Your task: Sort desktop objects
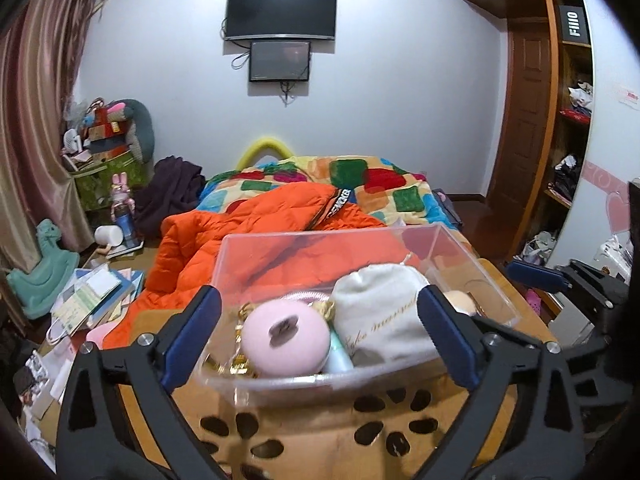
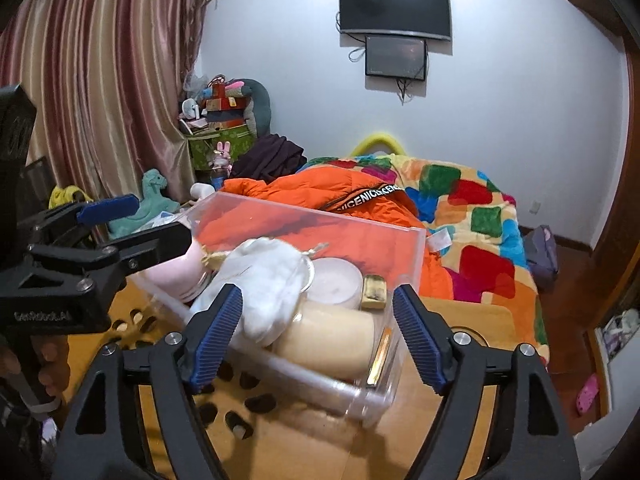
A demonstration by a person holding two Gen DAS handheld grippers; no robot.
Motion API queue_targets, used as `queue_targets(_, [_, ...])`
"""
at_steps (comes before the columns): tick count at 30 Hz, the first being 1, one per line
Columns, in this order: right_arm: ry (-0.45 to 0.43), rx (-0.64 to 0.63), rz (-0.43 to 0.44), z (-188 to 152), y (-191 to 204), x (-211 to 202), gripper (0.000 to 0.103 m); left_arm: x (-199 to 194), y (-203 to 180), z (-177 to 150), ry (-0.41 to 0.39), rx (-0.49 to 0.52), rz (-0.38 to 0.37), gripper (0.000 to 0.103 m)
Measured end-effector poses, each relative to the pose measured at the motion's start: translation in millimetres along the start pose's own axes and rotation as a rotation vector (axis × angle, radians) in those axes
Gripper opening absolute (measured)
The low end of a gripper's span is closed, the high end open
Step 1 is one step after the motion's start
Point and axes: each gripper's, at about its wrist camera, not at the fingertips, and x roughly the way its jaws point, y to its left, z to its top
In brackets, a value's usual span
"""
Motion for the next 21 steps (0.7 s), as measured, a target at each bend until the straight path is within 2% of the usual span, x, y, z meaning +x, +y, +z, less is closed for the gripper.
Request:
queue_targets(3, [-0.010, -0.022, -0.003, -9, 8, -12, 0.085, -6, -2, -3, 0.013, -0.011, 0.015, 0.100])
queue_targets(10, [-0.037, -0.047, -0.034, -27, 14, -40, 0.088, -19, -17, -14, 0.031, 0.006, 0.040, 0.100])
queue_targets(15, [-0.082, 0.021, -0.067, -30, 2, -61, 0.099, -29, -33, -26, 0.046, 0.052, 0.047, 0.100])
queue_targets(21, [-0.118, 0.053, -0.094, -34, -2, -82, 0.101, -39, -45, -37, 0.055, 0.064, 0.053, 0.101])
